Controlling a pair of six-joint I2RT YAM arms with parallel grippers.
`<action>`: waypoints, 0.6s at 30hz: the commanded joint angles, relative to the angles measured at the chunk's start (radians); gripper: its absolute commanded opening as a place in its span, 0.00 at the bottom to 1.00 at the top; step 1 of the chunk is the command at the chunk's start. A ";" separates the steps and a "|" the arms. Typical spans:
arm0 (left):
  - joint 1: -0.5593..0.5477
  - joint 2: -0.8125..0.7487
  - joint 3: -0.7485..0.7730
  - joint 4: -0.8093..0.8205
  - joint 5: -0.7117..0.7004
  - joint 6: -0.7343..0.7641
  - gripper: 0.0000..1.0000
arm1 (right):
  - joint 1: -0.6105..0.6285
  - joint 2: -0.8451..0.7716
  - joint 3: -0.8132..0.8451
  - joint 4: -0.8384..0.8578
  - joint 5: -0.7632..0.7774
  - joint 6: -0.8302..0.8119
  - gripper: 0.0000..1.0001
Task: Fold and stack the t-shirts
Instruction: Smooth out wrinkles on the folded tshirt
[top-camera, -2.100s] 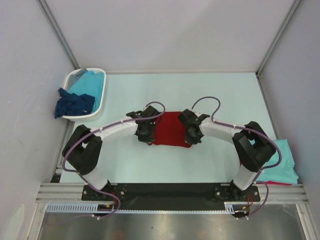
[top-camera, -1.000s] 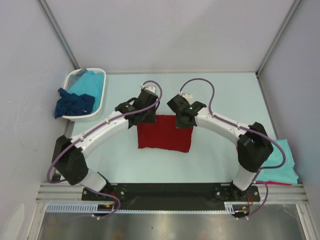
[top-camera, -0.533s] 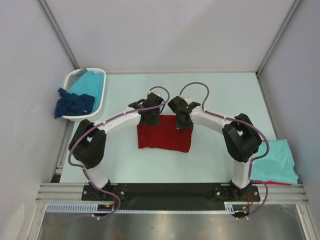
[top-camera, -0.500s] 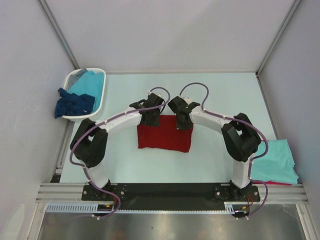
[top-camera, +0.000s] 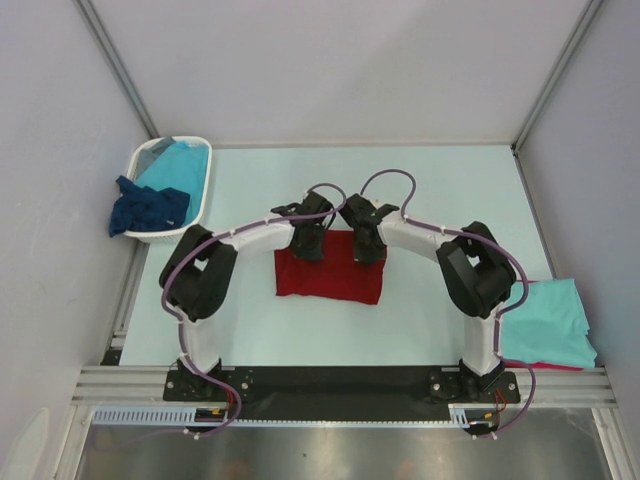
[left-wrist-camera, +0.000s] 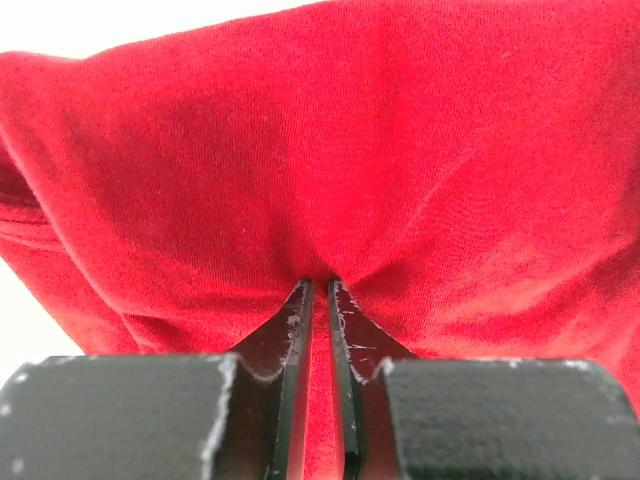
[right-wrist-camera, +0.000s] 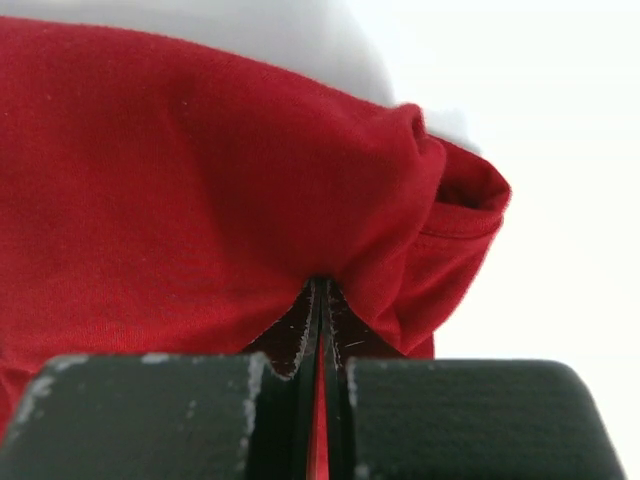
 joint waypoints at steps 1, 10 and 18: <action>0.001 -0.148 -0.049 0.025 -0.029 -0.021 0.16 | 0.008 -0.129 0.007 -0.003 0.063 -0.009 0.02; 0.002 -0.392 0.034 -0.064 -0.101 -0.029 0.31 | 0.060 -0.170 0.275 -0.134 0.048 -0.041 0.35; 0.002 -0.490 -0.098 -0.085 -0.161 -0.082 0.31 | 0.110 -0.107 0.182 -0.059 -0.010 -0.004 0.27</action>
